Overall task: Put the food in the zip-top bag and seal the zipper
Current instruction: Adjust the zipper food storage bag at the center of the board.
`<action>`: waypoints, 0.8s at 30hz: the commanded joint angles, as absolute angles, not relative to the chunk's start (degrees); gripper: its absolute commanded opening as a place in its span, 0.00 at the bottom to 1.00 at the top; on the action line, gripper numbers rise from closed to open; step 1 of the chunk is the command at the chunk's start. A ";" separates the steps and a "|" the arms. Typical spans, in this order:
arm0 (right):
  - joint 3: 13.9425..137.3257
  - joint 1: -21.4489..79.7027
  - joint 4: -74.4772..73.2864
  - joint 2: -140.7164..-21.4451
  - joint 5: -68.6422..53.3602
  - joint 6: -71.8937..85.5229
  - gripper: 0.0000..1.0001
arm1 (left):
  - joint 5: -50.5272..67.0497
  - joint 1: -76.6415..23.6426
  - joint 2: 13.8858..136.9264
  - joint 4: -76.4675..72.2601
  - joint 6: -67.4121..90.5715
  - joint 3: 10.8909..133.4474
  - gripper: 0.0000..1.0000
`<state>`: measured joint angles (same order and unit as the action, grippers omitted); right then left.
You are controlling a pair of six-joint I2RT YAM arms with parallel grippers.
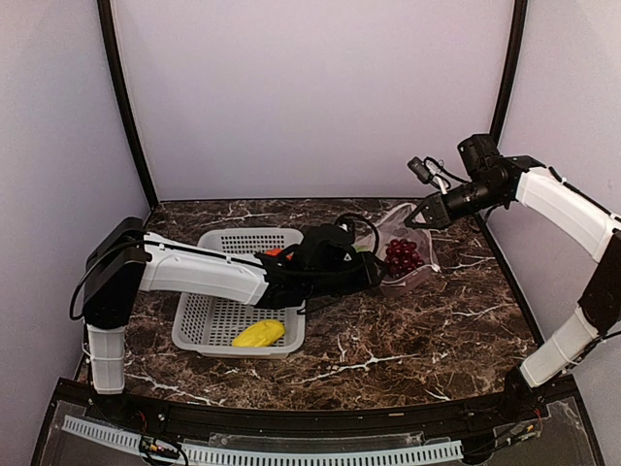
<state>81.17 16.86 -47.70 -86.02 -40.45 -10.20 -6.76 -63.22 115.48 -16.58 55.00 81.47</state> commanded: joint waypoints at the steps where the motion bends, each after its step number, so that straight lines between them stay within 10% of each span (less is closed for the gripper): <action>1: 80.26 16.88 -45.69 -84.08 -41.84 -10.26 0.00 | -8.84 -63.07 116.60 -14.55 57.37 84.59 0.38; 7: 79.89 16.88 -45.53 -83.46 -41.16 -10.15 0.00 | -7.85 -62.03 120.03 -11.84 58.23 89.47 0.31; 12: 81.25 16.80 -45.71 -82.76 -37.68 -9.85 0.00 | -8.26 -61.76 120.97 -10.09 55.14 92.70 0.02; 24: 92.57 14.40 -48.69 -83.83 -16.14 -13.83 0.00 | -7.78 -66.32 113.62 -3.82 43.53 102.72 0.01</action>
